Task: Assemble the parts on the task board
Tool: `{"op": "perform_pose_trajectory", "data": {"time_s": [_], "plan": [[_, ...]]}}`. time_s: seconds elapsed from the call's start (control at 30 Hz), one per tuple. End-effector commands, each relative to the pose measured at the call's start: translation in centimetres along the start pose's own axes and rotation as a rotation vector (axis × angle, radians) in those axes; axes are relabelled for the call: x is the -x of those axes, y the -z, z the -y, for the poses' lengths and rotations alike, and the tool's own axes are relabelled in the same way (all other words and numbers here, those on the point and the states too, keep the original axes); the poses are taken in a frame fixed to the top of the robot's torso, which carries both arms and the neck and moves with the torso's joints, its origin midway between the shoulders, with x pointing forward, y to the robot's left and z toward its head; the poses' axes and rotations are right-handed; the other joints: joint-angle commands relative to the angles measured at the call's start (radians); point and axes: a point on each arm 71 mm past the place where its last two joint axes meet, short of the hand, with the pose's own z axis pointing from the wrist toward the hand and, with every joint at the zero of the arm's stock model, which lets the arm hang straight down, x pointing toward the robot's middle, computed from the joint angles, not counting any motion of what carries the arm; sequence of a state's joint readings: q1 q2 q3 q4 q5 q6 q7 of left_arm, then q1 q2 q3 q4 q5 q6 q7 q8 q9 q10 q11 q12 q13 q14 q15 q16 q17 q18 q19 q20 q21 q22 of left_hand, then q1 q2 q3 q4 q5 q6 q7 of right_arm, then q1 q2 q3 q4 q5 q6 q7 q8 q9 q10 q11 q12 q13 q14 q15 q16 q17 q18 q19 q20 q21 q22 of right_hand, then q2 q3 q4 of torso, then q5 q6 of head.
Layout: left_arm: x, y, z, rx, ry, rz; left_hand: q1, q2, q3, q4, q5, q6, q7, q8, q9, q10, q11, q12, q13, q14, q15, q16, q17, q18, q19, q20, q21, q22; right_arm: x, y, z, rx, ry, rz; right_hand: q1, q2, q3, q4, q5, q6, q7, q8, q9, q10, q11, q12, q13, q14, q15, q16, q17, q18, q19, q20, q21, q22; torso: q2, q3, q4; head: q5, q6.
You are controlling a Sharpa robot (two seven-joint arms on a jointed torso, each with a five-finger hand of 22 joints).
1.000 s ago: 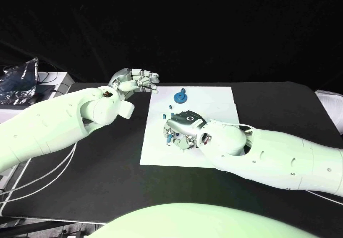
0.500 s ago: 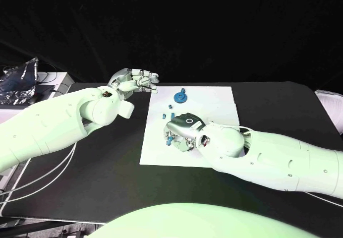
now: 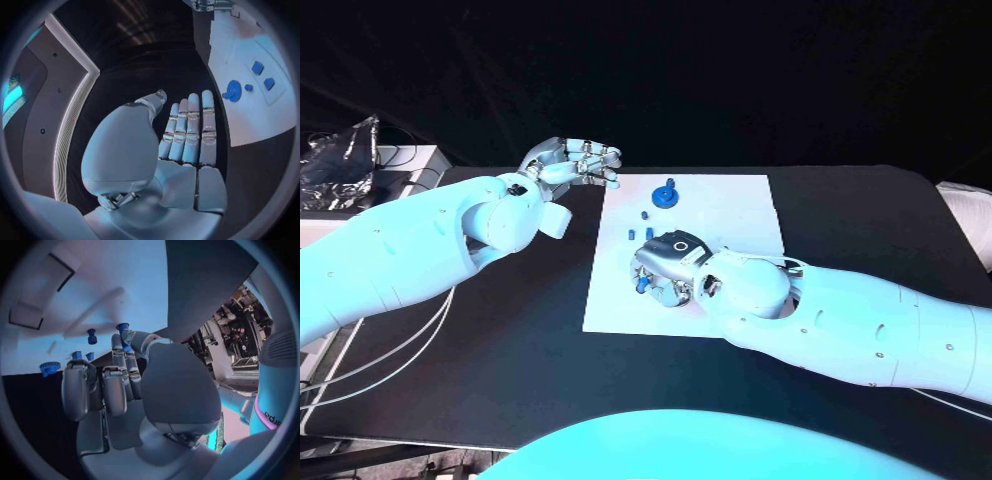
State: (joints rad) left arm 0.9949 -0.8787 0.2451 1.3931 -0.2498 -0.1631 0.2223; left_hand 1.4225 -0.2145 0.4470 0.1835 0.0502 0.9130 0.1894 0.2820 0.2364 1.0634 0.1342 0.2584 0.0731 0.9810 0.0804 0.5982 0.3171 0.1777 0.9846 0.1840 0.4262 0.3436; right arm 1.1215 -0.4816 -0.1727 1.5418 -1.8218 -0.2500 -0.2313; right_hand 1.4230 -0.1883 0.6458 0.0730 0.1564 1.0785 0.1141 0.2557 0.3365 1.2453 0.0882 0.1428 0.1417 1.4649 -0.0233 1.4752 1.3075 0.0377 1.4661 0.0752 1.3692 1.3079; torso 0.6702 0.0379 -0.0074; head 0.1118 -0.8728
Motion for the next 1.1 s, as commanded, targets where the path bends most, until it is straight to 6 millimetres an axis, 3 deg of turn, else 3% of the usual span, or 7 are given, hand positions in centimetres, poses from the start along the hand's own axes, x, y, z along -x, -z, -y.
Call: {"op": "perform_pose_trajectory", "data": {"time_s": [0.03, 0.13, 0.23, 0.37, 0.7, 1.1], "plan": [[-0.2, 0.0, 0.1, -0.005, 0.009, -0.012, 0.008, 0.003, -0.003, 0.002, 0.001, 0.002, 0.006, -0.002, -0.001, 0.004, 0.004, -0.006, 0.001, 0.001, 0.005, -0.007, 0.001, 0.004, 0.009, 0.000, -0.005, -0.001, -0.3, -0.1, -0.2, 0.014, 0.023, -0.025, -0.029, -0.007, -0.003, -0.006, 0.016, -0.014, 0.008, 0.002, 0.046, 0.032, -0.038, -0.015, 0.000, 0.056, -0.004, -0.004, 0.014, 0.000, 0.065, -0.007, -0.006, 0.204, -0.001, -0.0006, -0.0017, -0.001, 0.000], [-0.2, 0.0, 0.1, -0.006, 0.009, -0.011, 0.007, 0.003, -0.004, 0.003, 0.001, 0.002, 0.006, -0.002, -0.002, 0.004, 0.004, -0.006, 0.001, 0.001, 0.006, -0.007, 0.002, 0.004, 0.010, 0.000, -0.006, -0.001, -0.3, -0.1, -0.3, 0.030, 0.020, -0.016, -0.057, -0.034, -0.023, -0.009, 0.025, -0.041, 0.012, -0.013, 0.044, 0.017, -0.031, -0.029, 0.001, 0.056, 0.002, -0.005, 0.013, 0.001, 0.063, -0.004, -0.015, 0.202, -0.001, -0.0010, -0.0007, -0.002, 0.000], [-0.2, 0.0, 0.1, -0.006, 0.008, -0.010, 0.007, 0.003, -0.004, 0.003, 0.001, 0.002, 0.006, -0.002, -0.002, 0.004, 0.004, -0.006, 0.001, 0.001, 0.006, -0.007, 0.002, 0.004, 0.010, 0.000, -0.006, -0.001, -0.2, -0.1, -0.5, 0.043, 0.015, -0.004, -0.091, -0.071, -0.051, -0.006, 0.007, -0.067, 0.011, -0.031, 0.040, -0.003, -0.027, -0.042, 0.001, 0.055, 0.007, -0.006, 0.010, 0.004, 0.060, 0.000, -0.032, 0.198, -0.002, -0.0011, -0.0005, -0.004, 0.000], [-0.2, 0.0, 0.1, -0.005, 0.008, -0.008, 0.007, 0.003, -0.004, 0.003, 0.001, 0.002, 0.006, -0.002, -0.002, 0.004, 0.004, -0.006, 0.001, 0.001, 0.006, -0.007, 0.002, 0.004, 0.010, 0.000, -0.006, -0.001, -0.1, 0.0, -0.5, 0.045, 0.009, 0.020, -0.114, -0.096, -0.077, -0.003, 0.008, -0.091, 0.011, -0.050, 0.036, -0.051, -0.017, -0.059, -0.006, 0.053, 0.014, -0.010, 0.001, 0.011, 0.052, 0.007, -0.071, 0.187, -0.002, -0.0002, -0.0001, -0.003, 0.000], [0.0, 0.1, 0.1, 0.000, 0.005, -0.002, 0.005, 0.000, -0.009, 0.007, 0.001, -0.001, 0.007, -0.003, -0.003, 0.000, 0.005, -0.009, 0.001, 0.000, 0.007, -0.011, 0.004, 0.003, 0.010, 0.000, -0.009, -0.004, 0.4, 0.6, 0.0, 0.018, -0.009, 0.087, -0.112, -0.093, -0.159, -0.009, -0.021, -0.139, -0.005, -0.087, 0.027, -0.117, -0.007, -0.043, -0.010, 0.045, 0.023, -0.023, -0.028, 0.020, 0.042, 0.017, -0.128, 0.169, 0.000, 0.0010, 0.0003, -0.004, 0.000], [0.1, 0.1, 0.1, 0.005, 0.005, -0.004, 0.005, 0.000, -0.010, 0.008, 0.001, -0.002, 0.007, -0.004, -0.003, -0.001, 0.005, -0.010, 0.001, 0.000, 0.007, -0.011, 0.005, 0.003, 0.010, 0.001, -0.010, -0.005, 0.8, 1.3, 0.3, 0.004, -0.027, 0.142, -0.106, -0.088, -0.177, -0.006, -0.021, -0.142, 0.001, -0.091, 0.026, -0.131, -0.006, -0.034, -0.010, 0.044, 0.023, -0.026, -0.035, 0.021, 0.042, 0.018, -0.135, 0.167, 0.000, 0.0023, -0.0003, -0.008, 0.000]]}}
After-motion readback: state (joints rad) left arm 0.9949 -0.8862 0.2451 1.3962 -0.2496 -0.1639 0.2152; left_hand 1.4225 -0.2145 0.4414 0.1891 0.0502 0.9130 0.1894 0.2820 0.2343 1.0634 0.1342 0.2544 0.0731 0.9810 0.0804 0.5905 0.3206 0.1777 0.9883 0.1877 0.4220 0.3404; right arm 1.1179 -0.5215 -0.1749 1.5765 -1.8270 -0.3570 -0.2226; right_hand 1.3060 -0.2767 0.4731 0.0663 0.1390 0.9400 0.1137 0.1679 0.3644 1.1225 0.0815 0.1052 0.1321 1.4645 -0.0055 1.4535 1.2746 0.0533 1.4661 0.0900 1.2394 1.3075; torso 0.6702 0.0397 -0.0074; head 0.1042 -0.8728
